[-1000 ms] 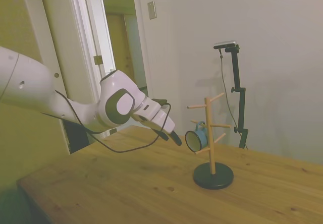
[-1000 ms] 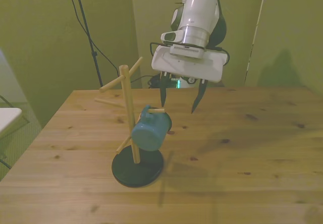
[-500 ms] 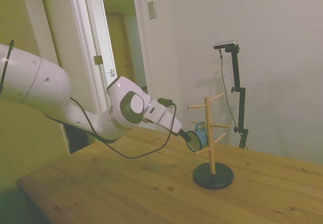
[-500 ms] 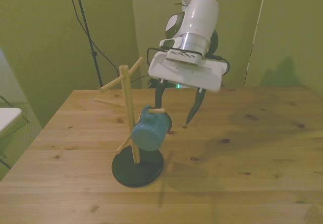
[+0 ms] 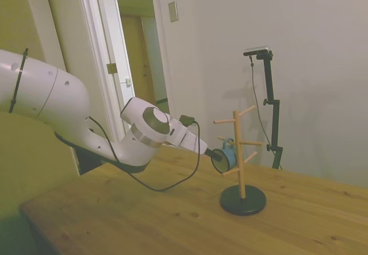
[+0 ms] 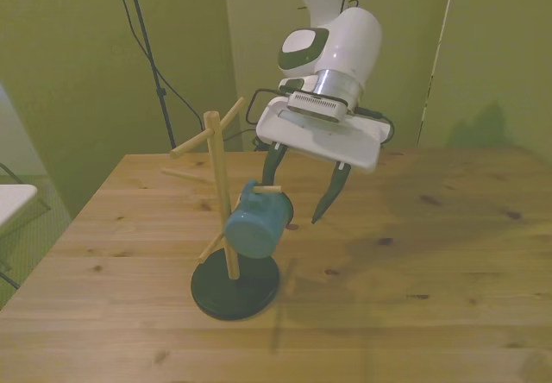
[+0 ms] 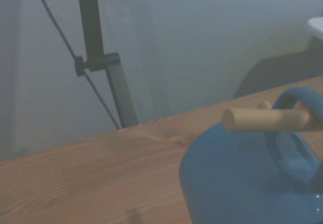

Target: Unload the mug

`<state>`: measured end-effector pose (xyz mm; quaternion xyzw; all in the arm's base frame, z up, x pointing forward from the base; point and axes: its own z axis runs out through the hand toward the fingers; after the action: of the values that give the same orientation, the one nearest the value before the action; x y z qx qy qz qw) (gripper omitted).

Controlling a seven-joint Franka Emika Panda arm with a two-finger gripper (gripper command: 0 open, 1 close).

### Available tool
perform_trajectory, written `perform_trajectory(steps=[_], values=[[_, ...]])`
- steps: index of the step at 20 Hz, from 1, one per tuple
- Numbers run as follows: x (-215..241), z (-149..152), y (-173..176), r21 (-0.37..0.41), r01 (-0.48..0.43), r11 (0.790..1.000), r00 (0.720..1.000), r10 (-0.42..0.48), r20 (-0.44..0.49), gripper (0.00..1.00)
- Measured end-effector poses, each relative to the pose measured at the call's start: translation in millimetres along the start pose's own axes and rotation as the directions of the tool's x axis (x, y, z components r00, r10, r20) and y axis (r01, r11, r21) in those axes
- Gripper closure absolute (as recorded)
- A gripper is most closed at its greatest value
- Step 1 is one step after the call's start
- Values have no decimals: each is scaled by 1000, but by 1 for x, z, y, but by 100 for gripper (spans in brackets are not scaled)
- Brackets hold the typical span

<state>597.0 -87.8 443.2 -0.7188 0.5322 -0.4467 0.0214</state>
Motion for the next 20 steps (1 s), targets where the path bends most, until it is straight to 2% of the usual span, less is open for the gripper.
perform_trajectory(steps=[4,5,12,20], values=[[-7,15,4,2,-15,1000,1000,15,-26,0],[-8,19,5,1,-20,1000,999,20,-29,100],[-2,33,5,2,-35,999,998,35,-49,100],[-3,33,5,2,-35,999,998,35,-49,100]])
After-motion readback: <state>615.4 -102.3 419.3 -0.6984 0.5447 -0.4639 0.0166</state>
